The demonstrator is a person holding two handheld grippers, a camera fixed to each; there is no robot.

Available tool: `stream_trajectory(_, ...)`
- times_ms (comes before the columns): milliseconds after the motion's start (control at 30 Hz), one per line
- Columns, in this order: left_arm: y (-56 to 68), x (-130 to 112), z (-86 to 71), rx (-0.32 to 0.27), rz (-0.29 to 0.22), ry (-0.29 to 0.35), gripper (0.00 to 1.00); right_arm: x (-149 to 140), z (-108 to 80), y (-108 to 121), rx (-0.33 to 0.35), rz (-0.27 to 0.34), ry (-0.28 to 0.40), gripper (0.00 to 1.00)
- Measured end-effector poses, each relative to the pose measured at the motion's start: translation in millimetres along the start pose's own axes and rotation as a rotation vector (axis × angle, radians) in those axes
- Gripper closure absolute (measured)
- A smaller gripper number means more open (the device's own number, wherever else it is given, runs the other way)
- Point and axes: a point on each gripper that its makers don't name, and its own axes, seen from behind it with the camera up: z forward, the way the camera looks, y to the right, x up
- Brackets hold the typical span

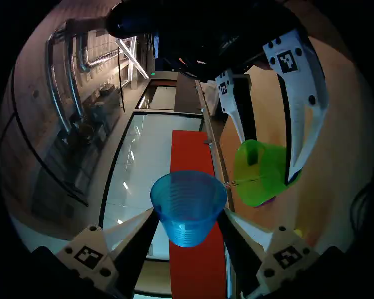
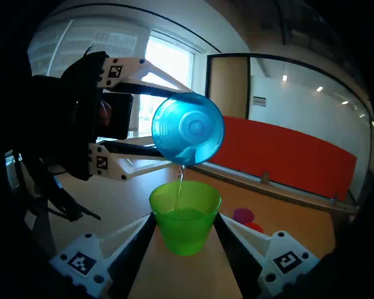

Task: Pour water

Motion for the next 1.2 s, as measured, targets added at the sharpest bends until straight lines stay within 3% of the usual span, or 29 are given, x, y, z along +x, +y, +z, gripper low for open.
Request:
stream_trajectory(200,1.2,1,-2.7,0.001,0.007,0.001,0.19,0,-0.7,1,0.000,0.001,-0.001,0.14)
stream_trajectory(800,-6.5,-1,12.6,0.007,-0.001,0.000,0.19,-1,-1.9,4,-0.001,0.000,0.001,0.13)
stream_trajectory(1200,-4.3,-8,11.3,0.007,-0.096,-0.028,0.19,-2,-3.7,2,-0.001,0.003,0.002,0.13)
